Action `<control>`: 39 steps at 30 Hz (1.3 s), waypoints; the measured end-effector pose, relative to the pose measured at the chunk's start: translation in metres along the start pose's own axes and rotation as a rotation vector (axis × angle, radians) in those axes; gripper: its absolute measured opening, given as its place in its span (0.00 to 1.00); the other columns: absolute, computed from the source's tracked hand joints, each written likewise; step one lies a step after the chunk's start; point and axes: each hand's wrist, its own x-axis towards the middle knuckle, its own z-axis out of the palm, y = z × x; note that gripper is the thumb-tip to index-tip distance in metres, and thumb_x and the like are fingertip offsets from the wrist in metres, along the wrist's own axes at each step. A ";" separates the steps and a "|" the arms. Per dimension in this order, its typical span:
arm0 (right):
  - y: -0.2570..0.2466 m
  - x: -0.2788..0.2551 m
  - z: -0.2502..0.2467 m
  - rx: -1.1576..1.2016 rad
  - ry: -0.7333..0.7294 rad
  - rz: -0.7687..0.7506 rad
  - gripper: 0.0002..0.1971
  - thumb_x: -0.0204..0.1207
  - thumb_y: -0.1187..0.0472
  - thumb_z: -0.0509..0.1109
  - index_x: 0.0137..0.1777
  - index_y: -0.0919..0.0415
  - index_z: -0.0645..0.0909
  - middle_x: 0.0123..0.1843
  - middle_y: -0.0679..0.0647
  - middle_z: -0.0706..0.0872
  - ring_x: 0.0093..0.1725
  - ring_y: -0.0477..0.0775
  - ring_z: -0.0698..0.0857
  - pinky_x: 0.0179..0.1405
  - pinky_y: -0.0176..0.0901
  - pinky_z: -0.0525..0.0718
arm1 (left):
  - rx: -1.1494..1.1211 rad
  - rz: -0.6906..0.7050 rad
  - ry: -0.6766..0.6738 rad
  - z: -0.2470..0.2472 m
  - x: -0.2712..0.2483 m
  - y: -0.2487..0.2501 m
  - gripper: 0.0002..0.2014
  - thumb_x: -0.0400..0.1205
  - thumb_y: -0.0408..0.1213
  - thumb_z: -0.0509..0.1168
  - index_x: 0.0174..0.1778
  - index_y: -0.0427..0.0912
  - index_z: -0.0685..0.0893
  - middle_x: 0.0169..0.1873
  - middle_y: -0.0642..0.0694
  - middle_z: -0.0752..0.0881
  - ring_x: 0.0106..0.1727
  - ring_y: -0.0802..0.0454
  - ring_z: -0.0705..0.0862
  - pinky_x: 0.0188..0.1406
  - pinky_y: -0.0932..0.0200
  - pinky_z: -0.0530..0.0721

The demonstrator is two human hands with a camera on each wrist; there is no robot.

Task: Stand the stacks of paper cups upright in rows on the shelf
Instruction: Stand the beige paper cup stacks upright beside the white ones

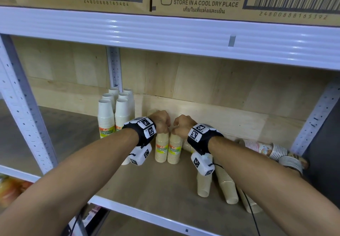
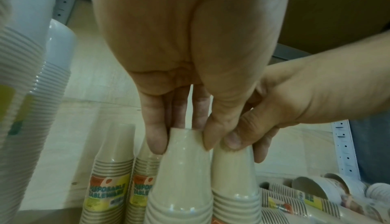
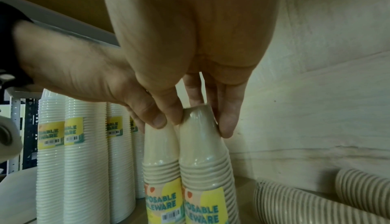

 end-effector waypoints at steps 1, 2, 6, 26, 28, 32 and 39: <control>-0.001 0.001 0.000 0.000 0.010 -0.003 0.16 0.74 0.60 0.73 0.61 0.65 0.84 0.59 0.61 0.85 0.56 0.61 0.86 0.42 0.40 0.79 | 0.014 -0.011 0.024 -0.003 0.002 -0.001 0.16 0.77 0.31 0.72 0.61 0.38 0.88 0.58 0.41 0.88 0.57 0.45 0.86 0.52 0.57 0.87; -0.003 0.003 0.000 0.002 0.018 -0.007 0.16 0.74 0.60 0.72 0.60 0.66 0.84 0.59 0.61 0.85 0.56 0.61 0.86 0.43 0.41 0.79 | 0.025 -0.031 0.056 -0.006 0.002 -0.003 0.15 0.78 0.30 0.71 0.60 0.37 0.88 0.58 0.40 0.88 0.57 0.45 0.87 0.53 0.56 0.87; -0.014 0.014 0.002 0.006 0.048 -0.027 0.13 0.75 0.60 0.71 0.57 0.64 0.84 0.57 0.61 0.86 0.53 0.62 0.86 0.40 0.41 0.78 | 0.041 -0.096 0.108 -0.013 0.008 -0.012 0.13 0.80 0.29 0.66 0.60 0.34 0.87 0.59 0.40 0.87 0.58 0.43 0.86 0.58 0.52 0.87; -0.027 0.035 0.015 0.114 0.065 -0.106 0.12 0.79 0.55 0.66 0.59 0.58 0.84 0.57 0.59 0.88 0.56 0.63 0.86 0.52 0.48 0.85 | 0.074 -0.162 0.153 0.002 0.032 -0.034 0.11 0.83 0.29 0.60 0.54 0.36 0.87 0.53 0.40 0.88 0.52 0.43 0.88 0.46 0.55 0.87; -0.023 0.031 0.010 0.104 0.072 -0.101 0.15 0.79 0.56 0.68 0.65 0.55 0.82 0.61 0.57 0.86 0.59 0.63 0.85 0.54 0.46 0.84 | 0.073 -0.149 0.154 -0.002 0.032 -0.032 0.10 0.81 0.30 0.62 0.54 0.38 0.87 0.54 0.41 0.87 0.51 0.43 0.87 0.46 0.54 0.88; -0.008 0.023 -0.002 0.040 0.065 -0.032 0.18 0.77 0.57 0.70 0.66 0.59 0.80 0.63 0.60 0.84 0.59 0.63 0.84 0.54 0.47 0.83 | 0.002 -0.115 0.161 -0.013 0.029 -0.022 0.13 0.78 0.33 0.68 0.59 0.39 0.85 0.59 0.42 0.85 0.57 0.43 0.85 0.55 0.49 0.87; 0.033 -0.010 -0.016 0.007 0.056 0.104 0.24 0.74 0.56 0.73 0.70 0.56 0.76 0.67 0.58 0.78 0.61 0.60 0.83 0.53 0.45 0.81 | -0.075 0.036 0.112 -0.011 0.009 0.023 0.19 0.80 0.39 0.68 0.69 0.46 0.80 0.66 0.44 0.81 0.65 0.45 0.81 0.56 0.58 0.78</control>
